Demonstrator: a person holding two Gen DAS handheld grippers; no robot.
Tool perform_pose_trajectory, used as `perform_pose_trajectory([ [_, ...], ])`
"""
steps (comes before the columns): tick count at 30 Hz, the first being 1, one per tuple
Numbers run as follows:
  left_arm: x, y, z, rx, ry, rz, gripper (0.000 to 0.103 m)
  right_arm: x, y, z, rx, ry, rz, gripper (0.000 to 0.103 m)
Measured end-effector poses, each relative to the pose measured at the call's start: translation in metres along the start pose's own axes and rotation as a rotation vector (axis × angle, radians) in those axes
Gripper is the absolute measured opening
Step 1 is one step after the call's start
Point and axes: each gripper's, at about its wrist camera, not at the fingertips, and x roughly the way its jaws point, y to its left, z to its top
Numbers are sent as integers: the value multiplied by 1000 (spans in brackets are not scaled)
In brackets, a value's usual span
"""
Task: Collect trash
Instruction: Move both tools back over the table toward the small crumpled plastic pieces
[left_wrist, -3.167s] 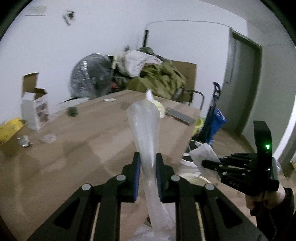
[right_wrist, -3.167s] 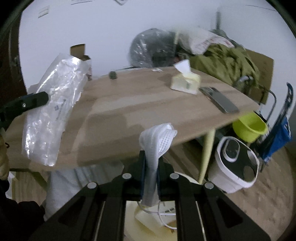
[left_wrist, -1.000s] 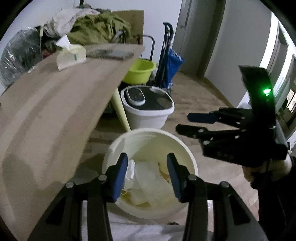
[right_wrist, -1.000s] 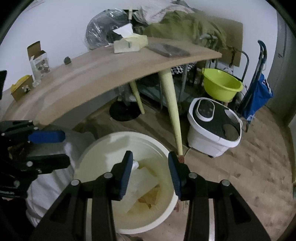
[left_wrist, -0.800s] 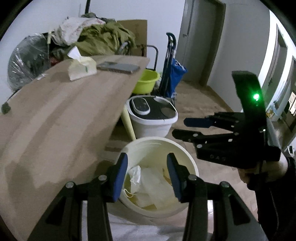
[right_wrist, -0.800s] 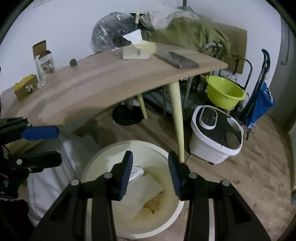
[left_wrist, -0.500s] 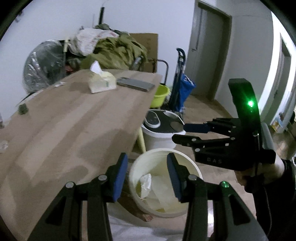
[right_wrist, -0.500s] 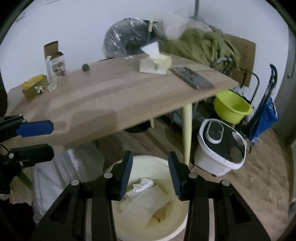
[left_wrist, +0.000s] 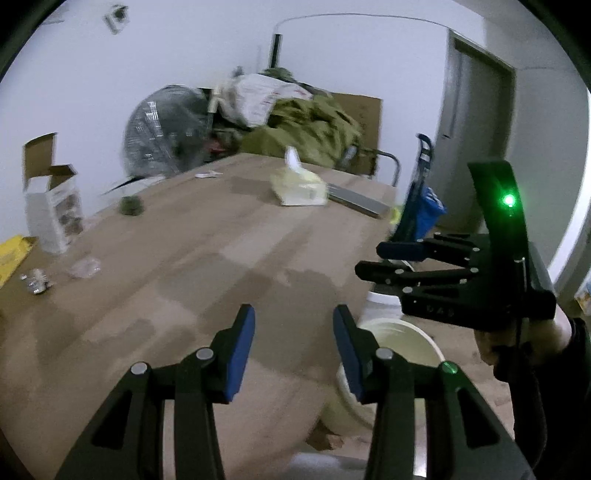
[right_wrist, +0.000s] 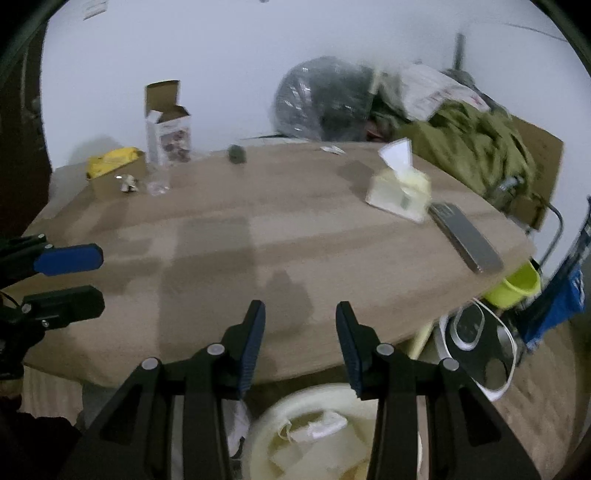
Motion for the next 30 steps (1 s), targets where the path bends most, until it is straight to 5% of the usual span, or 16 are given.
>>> perform_pose_trajectory([
  [3, -7, 21, 0, -36, -14, 47, 44, 12, 16, 18, -32, -7, 36, 47],
  [21, -37, 149, -2, -263, -27, 314, 51, 104, 111, 119, -201, 12, 277, 53],
  [30, -28, 201, 4, -330, -4, 385, 53, 162, 155, 162, -264, 44, 366, 58],
])
